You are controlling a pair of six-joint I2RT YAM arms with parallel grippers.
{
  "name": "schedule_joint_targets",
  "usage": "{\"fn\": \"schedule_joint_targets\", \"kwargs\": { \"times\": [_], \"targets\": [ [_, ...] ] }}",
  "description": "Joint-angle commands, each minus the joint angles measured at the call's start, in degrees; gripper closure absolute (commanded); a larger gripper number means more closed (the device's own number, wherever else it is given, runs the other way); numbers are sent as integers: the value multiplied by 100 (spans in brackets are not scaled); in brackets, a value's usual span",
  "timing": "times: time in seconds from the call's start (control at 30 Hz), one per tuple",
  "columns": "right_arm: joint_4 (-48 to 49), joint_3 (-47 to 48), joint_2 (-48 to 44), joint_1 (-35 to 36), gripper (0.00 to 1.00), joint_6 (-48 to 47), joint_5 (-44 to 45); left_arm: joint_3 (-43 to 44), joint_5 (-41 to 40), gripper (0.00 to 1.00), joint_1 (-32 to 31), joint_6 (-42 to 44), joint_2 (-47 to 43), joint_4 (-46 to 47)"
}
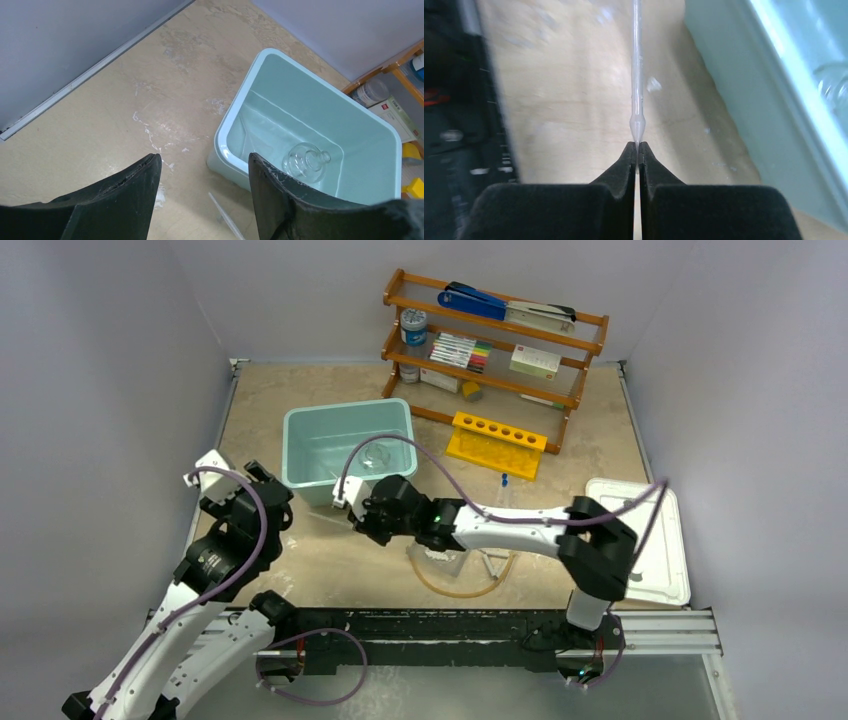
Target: Organize the chemistry lab equipment
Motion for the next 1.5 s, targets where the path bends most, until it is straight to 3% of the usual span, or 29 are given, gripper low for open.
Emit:
{"fn": "schedule_joint_targets", "kwargs": {
  "times": [0.0, 0.17, 0.4, 0.57, 0.83, 1.0, 1.13, 1.27, 1.47],
  "targets": [
    [-275, 212, -873, 11, 100, -14, -1030, 284, -313, 38, 1, 51, -113, 115],
    [-292, 748, -991, -402, 100, 116, -1368, 61, -417, 39, 1, 146, -742, 456],
    [-763, 2160, 147, -1335, 100, 6, -1042, -16, -371, 39, 1, 7, -424, 351],
    [-1124, 3076, 984, -1466, 100, -325, -833, -106, -242, 39, 1, -2, -364, 413],
    [-1497, 3735, 1884, -1658, 99, -618, -422, -167, -223, 40, 1, 81, -383, 418],
    [-1360, 3696, 1764, -1658, 65, -586, -325, -180, -175, 40, 1, 111, -287, 492],
    [-1022, 3307, 1263, -1658, 48, -523, -29, -237, 390, 40, 6, 653, -24, 1080],
    [-451, 2718, 516, -1705, 40, -353, 278, -235, 1610, 41, 2, 1259, 659, 1862],
    [-215, 2052, -474, -2259, 39, 488, 779, -55, 3508, 47, -35, 1846, 1439, 3163]
  ]
}}
